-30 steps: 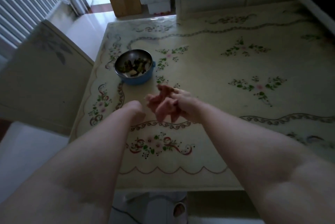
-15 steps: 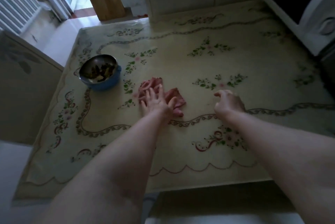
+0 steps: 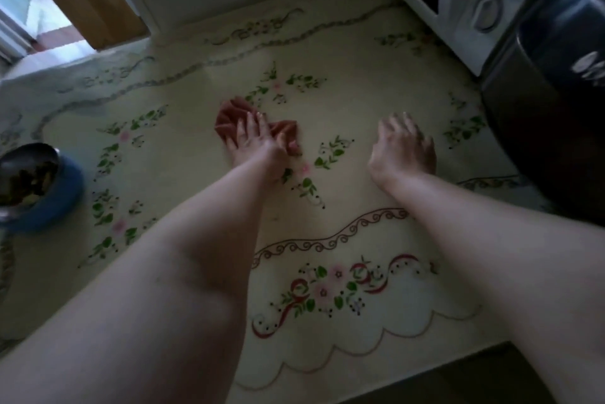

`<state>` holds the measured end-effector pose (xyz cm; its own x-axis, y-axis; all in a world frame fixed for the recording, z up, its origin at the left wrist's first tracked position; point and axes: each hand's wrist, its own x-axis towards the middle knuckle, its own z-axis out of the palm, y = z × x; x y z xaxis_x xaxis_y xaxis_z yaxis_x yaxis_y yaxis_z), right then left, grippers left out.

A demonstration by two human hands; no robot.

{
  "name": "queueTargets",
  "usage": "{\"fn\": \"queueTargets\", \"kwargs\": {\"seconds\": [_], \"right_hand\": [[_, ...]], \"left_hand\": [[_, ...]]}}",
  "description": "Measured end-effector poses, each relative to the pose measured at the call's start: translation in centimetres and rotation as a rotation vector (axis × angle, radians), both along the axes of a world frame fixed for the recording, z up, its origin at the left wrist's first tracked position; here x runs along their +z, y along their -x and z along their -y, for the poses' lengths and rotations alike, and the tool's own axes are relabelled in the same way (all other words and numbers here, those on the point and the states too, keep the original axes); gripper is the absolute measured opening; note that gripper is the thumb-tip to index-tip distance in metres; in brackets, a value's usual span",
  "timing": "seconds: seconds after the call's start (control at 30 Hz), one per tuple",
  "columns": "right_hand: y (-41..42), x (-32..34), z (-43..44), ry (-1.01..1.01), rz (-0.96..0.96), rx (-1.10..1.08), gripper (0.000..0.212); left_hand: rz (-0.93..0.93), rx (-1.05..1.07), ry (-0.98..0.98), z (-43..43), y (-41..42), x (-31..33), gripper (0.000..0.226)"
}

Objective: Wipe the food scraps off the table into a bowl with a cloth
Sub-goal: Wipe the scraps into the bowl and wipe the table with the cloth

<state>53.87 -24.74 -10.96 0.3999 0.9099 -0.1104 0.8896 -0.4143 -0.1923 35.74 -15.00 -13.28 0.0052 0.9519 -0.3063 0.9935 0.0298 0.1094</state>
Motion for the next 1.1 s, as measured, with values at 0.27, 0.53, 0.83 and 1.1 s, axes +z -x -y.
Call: {"fn": "queueTargets", "kwargs": {"seconds": [0.27, 0.53, 0.83, 1.1], "right_hand": [[-4.1, -1.4, -1.3, 0.083, 0.039, -0.031, 0.056], [-4.3, -1.8, -1.5, 0.142, -0.007, -0.037, 0.048], [-1.7, 0.5, -1.1, 0.183, 0.029, -0.093, 0.044], [8.2, 0.1, -0.7, 0.136, -0.159, 0.296, 0.055]], "left_hand": [[-0.018, -0.191, -0.046, -7.4, -8.8, -0.5, 0.07], [0.054, -0.655, -0.034, -7.0, -17.4, 0.6, 0.061], [0.036, -0.269, 0.032, -4.4, -1.1, 1.1, 0.067], [-0.063, -0.02, 0.076, 0.5, 10.0, 1.0, 0.067]]}}
